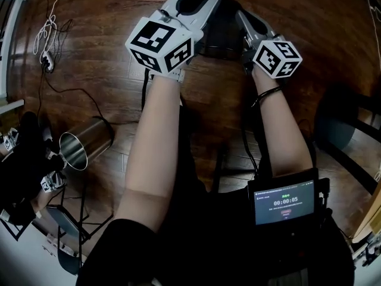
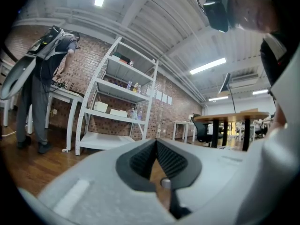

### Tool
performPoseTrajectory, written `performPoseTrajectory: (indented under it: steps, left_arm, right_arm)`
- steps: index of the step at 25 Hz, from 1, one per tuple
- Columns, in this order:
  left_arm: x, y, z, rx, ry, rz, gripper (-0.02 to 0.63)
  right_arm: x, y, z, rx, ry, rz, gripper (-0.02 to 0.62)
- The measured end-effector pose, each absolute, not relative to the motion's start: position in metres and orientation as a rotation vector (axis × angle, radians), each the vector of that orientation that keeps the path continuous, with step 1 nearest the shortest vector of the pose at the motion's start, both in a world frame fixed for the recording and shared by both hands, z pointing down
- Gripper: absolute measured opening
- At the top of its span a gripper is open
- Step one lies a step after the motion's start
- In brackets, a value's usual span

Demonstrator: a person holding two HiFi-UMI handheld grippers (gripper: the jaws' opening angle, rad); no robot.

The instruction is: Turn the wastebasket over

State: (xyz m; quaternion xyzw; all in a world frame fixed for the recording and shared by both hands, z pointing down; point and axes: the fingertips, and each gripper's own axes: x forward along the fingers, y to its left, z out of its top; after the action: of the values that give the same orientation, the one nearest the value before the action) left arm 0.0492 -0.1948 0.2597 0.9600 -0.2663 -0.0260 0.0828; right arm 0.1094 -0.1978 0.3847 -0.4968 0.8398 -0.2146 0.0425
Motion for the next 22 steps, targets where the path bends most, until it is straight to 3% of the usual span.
performPoseTrajectory:
  steps: [9, 22]
  left_arm:
    - [0.055, -0.201, 0.252, 2.867, -0.792, -0.099, 0.000]
    - [0.055, -0.200, 0.248, 2.848, -0.770, -0.141, 0.000]
  right_arm:
    - [0.126, -0.194, 0.457, -1.389, 2.059, -1.014, 0.011]
    - [0.139, -0.135, 0.568, -1.258, 1.348, -1.202, 0.039]
